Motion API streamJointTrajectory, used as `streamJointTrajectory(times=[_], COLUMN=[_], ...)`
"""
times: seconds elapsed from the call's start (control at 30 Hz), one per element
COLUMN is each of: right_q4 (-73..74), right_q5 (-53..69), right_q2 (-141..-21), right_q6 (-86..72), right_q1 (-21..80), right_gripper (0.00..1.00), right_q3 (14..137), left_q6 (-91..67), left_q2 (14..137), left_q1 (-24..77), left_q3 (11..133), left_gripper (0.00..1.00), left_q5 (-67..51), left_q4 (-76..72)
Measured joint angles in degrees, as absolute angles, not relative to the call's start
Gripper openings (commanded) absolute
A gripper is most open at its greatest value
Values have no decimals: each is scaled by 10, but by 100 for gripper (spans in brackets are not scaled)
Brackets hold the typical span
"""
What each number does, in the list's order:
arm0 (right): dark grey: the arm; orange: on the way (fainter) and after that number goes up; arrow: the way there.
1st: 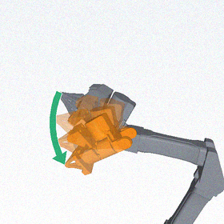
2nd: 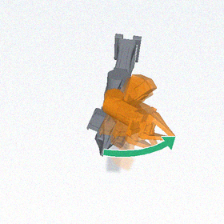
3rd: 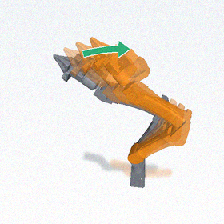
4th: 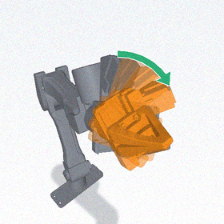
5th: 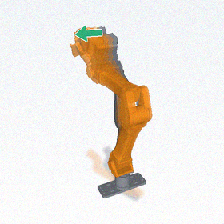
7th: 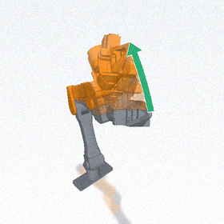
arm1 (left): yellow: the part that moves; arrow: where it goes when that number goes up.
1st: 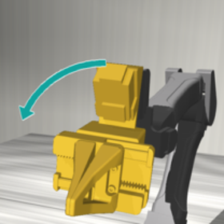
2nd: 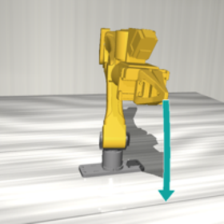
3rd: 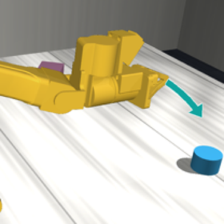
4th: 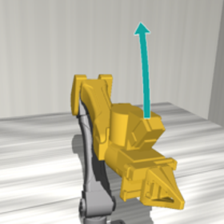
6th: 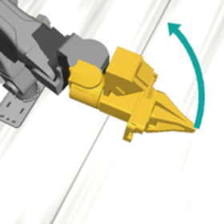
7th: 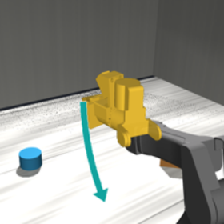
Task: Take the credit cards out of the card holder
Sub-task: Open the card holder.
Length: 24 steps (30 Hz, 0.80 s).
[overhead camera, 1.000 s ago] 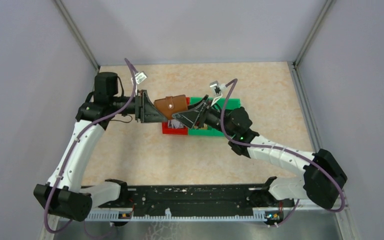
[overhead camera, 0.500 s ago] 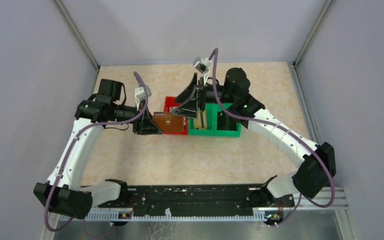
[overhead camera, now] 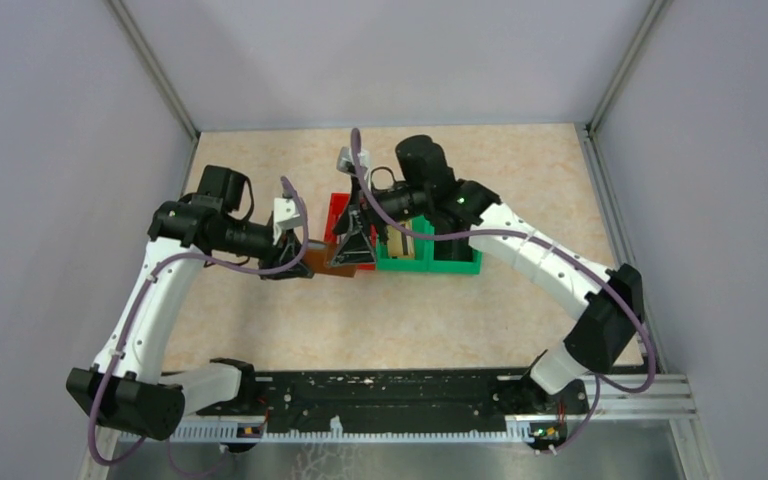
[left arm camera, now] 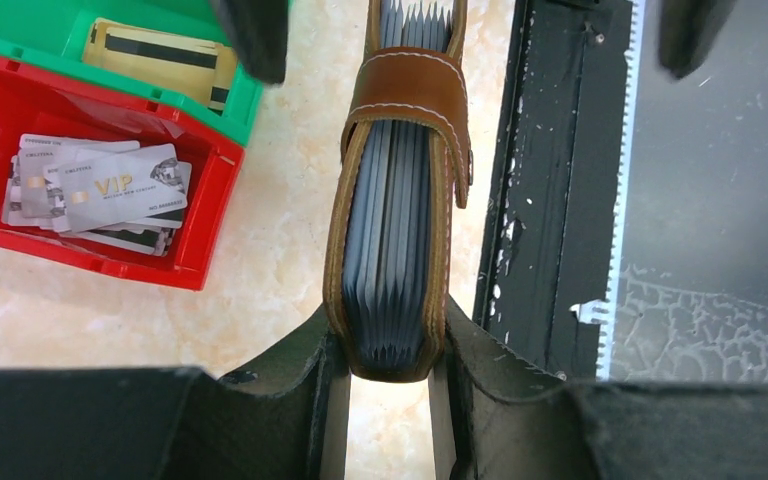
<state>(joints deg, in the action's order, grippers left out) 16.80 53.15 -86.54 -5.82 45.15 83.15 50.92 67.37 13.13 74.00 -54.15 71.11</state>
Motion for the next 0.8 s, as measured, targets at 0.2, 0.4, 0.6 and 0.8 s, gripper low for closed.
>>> streamJointTrajectory(times=[0.2,0.4,0.6,0.8], right_q4=[250,276,264,168], right_q5=[493,483,492,478], right_q2=[-922,-931,-931,-907], right_q6=[3,19,-1,-56], right_q1=[480,487,491,485], right_gripper=[76,53,6,0], right_q3=[887,890,889,824], left_q6=[547,563,559,483], left_q2=[669,662,662,663], left_q1=[131,131,131,130], left_q3=[740,740,743,766], left_gripper=[0,0,25,81], left_q5=[-534,-533,-528,-523], left_q4=[729,736,735,707])
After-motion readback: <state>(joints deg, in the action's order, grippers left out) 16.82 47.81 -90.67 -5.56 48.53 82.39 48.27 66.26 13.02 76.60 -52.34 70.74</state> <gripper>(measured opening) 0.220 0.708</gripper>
